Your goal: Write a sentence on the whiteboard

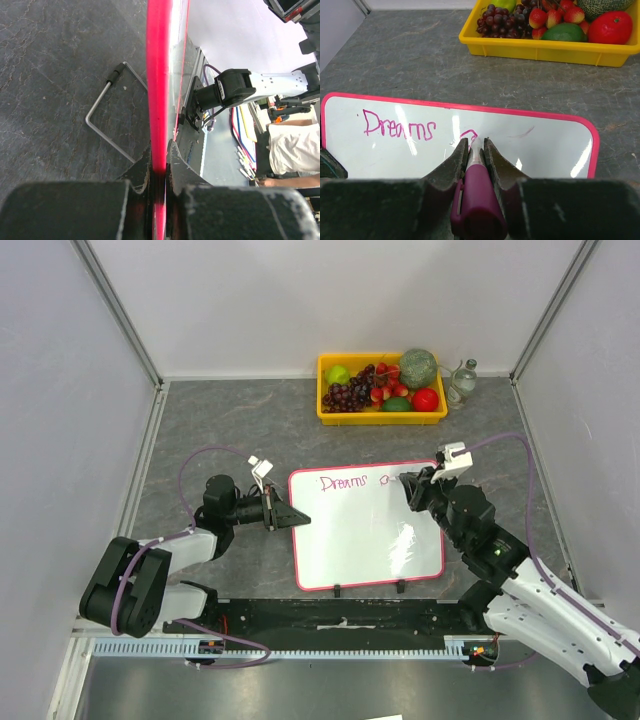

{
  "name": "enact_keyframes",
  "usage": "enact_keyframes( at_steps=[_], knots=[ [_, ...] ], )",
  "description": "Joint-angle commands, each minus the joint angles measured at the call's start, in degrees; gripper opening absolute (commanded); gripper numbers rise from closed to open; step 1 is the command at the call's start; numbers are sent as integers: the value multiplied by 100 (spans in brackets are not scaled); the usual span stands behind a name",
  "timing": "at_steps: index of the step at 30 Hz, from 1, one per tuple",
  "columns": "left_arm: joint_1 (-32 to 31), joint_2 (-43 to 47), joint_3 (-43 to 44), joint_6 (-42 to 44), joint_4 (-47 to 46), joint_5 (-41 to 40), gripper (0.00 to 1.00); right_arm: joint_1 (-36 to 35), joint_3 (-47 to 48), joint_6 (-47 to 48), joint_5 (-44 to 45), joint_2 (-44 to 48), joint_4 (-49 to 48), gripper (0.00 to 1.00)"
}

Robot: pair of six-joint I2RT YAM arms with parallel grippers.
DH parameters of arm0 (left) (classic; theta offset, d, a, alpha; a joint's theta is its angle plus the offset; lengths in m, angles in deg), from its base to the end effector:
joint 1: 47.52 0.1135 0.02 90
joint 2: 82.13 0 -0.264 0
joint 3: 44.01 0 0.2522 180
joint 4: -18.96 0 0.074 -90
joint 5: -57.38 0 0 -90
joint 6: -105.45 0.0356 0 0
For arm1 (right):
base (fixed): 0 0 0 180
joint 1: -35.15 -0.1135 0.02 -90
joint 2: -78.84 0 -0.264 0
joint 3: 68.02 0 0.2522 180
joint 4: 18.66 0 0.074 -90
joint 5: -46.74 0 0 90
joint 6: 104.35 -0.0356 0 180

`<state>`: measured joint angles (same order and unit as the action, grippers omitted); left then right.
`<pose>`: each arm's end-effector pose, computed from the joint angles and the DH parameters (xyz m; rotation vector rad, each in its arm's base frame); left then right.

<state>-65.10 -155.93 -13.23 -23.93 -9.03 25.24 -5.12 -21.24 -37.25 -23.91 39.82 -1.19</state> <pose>0.2011 -0.0953 0.1709 0.4219 1.9727 -1.5815 0.1380 0.1014 0.2956 -0.0154 1.7585 0.5162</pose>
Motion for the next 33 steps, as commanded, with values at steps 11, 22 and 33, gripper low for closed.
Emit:
enact_keyframes(
  at_steps=[11, 22, 33],
  knots=[
    [1, -161, -146, 879, 309, -390, 2, 10, -85, 84, -11, 211, 271, 0],
    [1, -187, -128, 879, 309, -390, 2, 2, 302, 119, 60, 62, 78, 0],
    [1, -187, -128, 879, 309, -373, 2, 11, 390, 75, 323, 53, -54, 0]
  ],
)
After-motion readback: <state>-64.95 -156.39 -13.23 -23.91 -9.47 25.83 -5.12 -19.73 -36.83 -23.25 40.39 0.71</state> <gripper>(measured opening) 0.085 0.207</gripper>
